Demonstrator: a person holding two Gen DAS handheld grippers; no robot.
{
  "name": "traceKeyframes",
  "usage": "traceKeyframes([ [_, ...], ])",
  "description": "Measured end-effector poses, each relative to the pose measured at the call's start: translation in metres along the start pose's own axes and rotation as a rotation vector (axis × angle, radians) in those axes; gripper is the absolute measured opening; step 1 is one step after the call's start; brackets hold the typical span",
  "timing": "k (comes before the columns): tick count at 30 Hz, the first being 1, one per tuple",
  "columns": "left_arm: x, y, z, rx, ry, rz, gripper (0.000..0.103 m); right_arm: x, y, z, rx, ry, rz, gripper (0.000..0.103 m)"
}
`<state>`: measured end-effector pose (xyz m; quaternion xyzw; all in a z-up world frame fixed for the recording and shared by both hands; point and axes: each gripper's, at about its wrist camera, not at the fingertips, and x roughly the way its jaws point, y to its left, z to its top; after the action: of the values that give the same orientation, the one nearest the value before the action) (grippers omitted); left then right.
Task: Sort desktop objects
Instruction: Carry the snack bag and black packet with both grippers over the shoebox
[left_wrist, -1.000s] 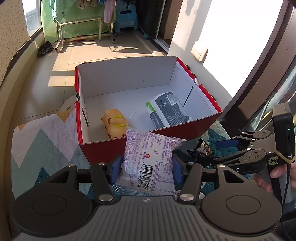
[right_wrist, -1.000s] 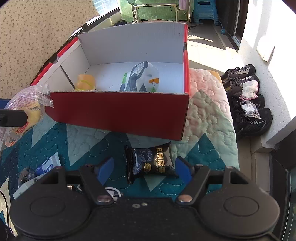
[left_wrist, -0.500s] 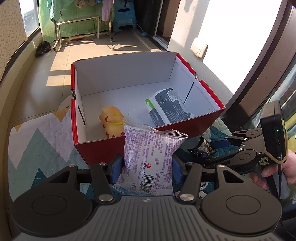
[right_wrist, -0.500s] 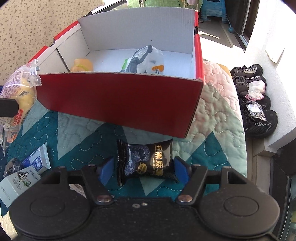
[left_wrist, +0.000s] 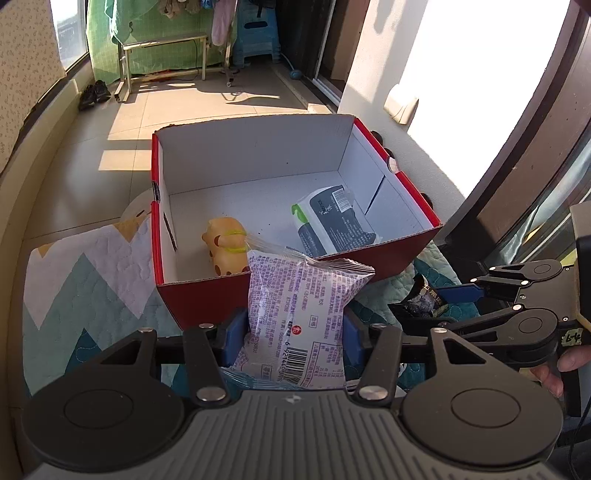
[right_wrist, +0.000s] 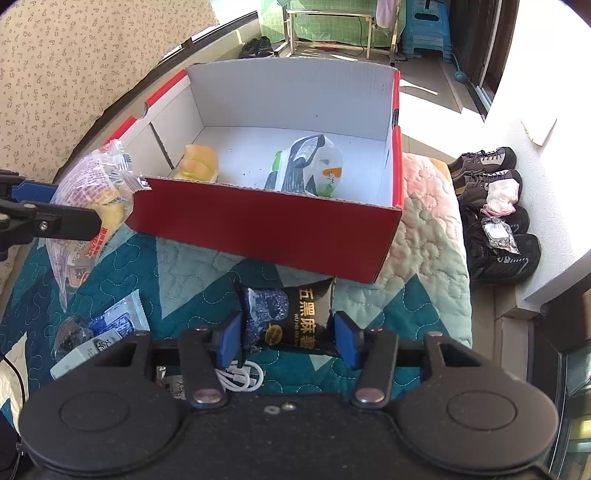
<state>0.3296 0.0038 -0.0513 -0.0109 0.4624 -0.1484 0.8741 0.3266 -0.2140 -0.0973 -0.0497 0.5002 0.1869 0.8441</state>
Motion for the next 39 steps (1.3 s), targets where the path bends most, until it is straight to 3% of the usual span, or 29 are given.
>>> traceKeyframes([
  [8, -0.027, -0.008, 0.009, 0.021, -0.042, 0.000, 0.052, -0.055, 0.021, 0.026, -0.031, -0.099, 0.033, 0.052],
  [14, -0.034, -0.009, 0.027, 0.038, -0.074, 0.011, 0.052, -0.072, 0.027, 0.053, -0.047, -0.151, 0.044, 0.052],
  [20, -0.023, -0.001, 0.056, 0.042, -0.088, 0.037, 0.052, -0.054, 0.029, 0.077, -0.057, -0.170, 0.003, 0.052],
  [29, 0.037, 0.027, 0.103, -0.010, -0.061, 0.098, 0.052, -0.005, 0.029, 0.099, -0.034, -0.157, -0.041, 0.052],
  [39, 0.091, 0.037, 0.109, -0.028, 0.000, 0.103, 0.052, 0.041, 0.037, 0.099, -0.039, -0.099, -0.058, 0.053],
])
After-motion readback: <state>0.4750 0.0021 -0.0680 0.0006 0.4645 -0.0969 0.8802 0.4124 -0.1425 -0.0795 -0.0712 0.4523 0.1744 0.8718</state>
